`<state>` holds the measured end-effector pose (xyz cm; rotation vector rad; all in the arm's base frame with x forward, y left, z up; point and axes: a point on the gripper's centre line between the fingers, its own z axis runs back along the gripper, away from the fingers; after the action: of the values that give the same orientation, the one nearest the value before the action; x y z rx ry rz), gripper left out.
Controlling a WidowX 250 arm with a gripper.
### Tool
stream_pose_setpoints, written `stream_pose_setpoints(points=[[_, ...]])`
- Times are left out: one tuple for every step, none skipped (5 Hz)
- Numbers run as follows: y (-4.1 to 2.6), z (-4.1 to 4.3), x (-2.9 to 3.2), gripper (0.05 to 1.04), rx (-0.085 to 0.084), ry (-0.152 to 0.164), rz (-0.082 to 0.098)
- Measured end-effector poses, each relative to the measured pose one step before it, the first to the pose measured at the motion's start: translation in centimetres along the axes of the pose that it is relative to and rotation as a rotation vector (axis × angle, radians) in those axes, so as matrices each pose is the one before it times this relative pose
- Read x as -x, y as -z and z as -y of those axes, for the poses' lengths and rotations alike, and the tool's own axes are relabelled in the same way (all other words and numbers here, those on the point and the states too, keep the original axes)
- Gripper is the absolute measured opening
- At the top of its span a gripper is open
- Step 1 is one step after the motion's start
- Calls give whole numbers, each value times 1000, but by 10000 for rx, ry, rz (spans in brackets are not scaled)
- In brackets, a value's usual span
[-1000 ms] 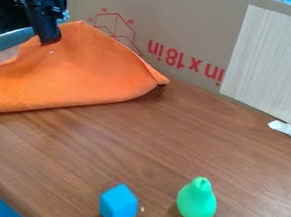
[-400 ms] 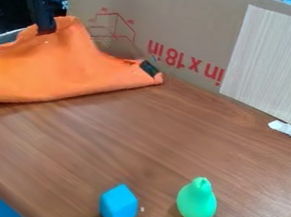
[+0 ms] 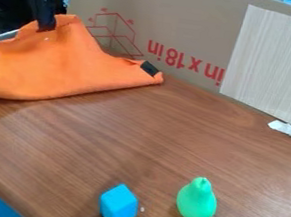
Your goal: Fold cloth from top right to bottom left
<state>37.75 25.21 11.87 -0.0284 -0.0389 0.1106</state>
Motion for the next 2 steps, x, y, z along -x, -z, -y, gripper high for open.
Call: stream_pose_setpoints(points=[[1340,41,151,466,57,175,-73],[-239,131,362,771,-109,85,97]])
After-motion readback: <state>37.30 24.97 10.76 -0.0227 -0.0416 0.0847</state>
